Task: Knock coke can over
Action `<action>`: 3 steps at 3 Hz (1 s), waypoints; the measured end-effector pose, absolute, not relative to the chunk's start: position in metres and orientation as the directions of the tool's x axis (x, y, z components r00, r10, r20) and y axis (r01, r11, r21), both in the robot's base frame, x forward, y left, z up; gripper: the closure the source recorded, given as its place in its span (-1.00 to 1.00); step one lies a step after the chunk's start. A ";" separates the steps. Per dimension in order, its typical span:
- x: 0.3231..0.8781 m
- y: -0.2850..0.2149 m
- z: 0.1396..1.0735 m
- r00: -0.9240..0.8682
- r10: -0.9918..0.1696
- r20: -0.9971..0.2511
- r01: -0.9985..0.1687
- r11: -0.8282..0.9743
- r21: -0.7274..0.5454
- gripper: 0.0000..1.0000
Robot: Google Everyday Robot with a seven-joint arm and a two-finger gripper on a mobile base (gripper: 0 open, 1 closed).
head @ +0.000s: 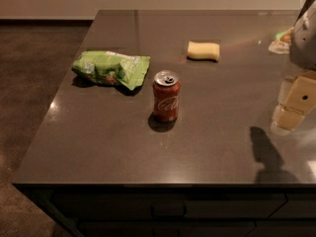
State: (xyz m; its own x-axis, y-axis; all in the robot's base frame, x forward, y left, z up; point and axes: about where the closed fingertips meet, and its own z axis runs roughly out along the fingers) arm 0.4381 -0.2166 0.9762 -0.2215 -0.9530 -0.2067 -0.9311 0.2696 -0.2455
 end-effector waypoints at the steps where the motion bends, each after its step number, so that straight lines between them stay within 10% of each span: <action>1: 0.438 -0.217 0.976 -0.221 -0.953 -0.207 -0.931 0.270 -0.246 -1.00; 3: 0.454 -0.188 0.958 -0.196 -0.922 -0.334 -0.944 0.270 -0.188 -1.00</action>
Offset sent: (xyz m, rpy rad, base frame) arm 0.0131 0.0203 -0.0145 0.1601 0.0505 0.0217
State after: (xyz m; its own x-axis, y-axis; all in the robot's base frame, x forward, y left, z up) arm 0.4535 -0.1877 0.9581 -0.1965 -0.9218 -0.3341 -0.9444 0.2695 -0.1883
